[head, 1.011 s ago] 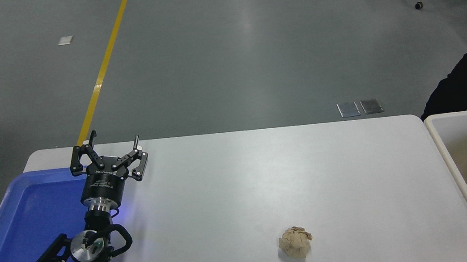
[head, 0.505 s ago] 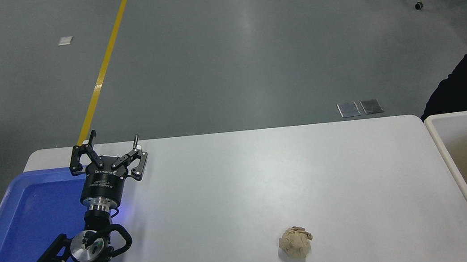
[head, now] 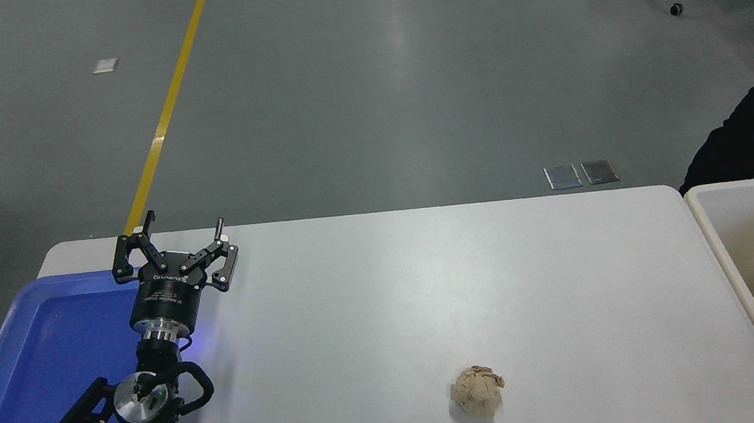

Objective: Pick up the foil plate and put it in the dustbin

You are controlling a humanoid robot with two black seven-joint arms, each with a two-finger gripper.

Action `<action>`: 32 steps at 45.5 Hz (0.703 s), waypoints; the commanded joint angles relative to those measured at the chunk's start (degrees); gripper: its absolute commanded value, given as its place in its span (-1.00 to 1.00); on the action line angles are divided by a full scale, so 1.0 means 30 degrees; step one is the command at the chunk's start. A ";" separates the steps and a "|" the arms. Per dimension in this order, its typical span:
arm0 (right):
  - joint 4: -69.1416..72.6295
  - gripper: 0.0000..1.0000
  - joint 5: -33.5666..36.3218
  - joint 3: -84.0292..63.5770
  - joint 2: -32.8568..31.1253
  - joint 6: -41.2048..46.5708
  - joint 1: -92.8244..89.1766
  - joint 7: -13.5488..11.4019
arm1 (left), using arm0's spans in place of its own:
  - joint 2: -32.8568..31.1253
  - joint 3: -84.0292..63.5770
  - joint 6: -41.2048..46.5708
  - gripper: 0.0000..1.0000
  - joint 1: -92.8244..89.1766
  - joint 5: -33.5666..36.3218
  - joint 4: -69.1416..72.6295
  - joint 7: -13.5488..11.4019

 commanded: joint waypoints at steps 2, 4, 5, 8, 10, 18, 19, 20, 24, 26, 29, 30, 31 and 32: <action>0.0148 1.00 -0.0434 -0.0386 -0.0437 0.1039 0.1608 -0.0011 | 0.0000 0.0000 -0.0014 0.98 -0.0001 0.0001 -0.0006 -0.0022; 0.0148 1.00 -0.0493 -0.0649 -0.0554 0.1448 0.1929 -0.0011 | 0.0000 0.0000 -0.0014 0.98 -0.0001 0.0001 -0.0006 0.0007; 0.0177 1.00 -0.0609 -0.0825 -0.0554 0.1741 0.2192 -0.0040 | 0.0000 0.0000 -0.0014 0.98 -0.0001 0.0001 -0.0006 0.0008; 0.0177 1.00 -0.0990 -0.1557 -0.0466 0.2299 0.3129 -0.0011 | 0.0000 0.0000 -0.0014 0.98 -0.0001 0.0001 0.0023 -0.0022; 0.0352 1.00 -0.1254 -0.2084 -0.0466 0.2475 0.3570 -0.0011 | 0.0000 0.0000 -0.0014 0.98 -0.0001 0.0001 -0.0006 0.0007; 0.4331 1.00 -0.1606 -0.3812 -0.2220 0.3121 0.6147 -0.0011 | 0.0000 0.0000 -0.0014 0.98 -0.0001 0.0030 -0.0006 -0.0022; 0.5121 1.00 -0.1752 -0.4076 -0.2630 0.3092 0.6469 -0.0011 | 0.0000 0.0000 -0.0014 0.98 -0.0001 0.0001 -0.0006 -0.0022; 0.5970 0.99 -0.1869 -0.4340 -0.2953 0.3062 0.6878 -0.0011 | 0.0000 0.0000 -0.0014 0.98 -0.0001 0.0030 -0.0006 -0.0022; 0.9456 0.99 -0.2630 -0.5248 -0.4359 0.2974 0.8753 0.0018 | 0.0000 0.0029 -0.0014 0.98 -0.0001 0.0030 -0.0006 -0.0022; 1.0806 1.00 -0.3128 -0.5834 -0.5121 0.3032 0.9574 0.0047 | 0.0000 0.0029 -0.0014 0.98 -0.0001 0.0030 -0.0006 -0.0022; 1.2360 1.00 -0.3744 -0.6800 -0.5913 0.3003 1.0542 0.0106 | 0.0000 0.0029 -0.0014 0.98 -0.0001 0.0030 -0.0006 -0.0021; 1.2829 1.00 -0.3890 -0.7122 -0.6119 0.3032 1.0835 0.0135 | 0.0000 0.0029 -0.0014 0.98 -0.0001 0.0030 -0.0006 0.0007; 1.3327 1.00 -0.4037 -0.7503 -0.6324 0.3062 1.1128 0.0135 | 0.0000 0.0029 -0.0014 0.98 -0.0001 0.0030 -0.0006 0.0008; 1.3825 1.00 -0.4212 -0.7883 -0.6558 0.3091 1.1450 0.0135 | 0.0000 0.0029 -0.0014 0.98 -0.0001 0.0030 -0.0006 0.0008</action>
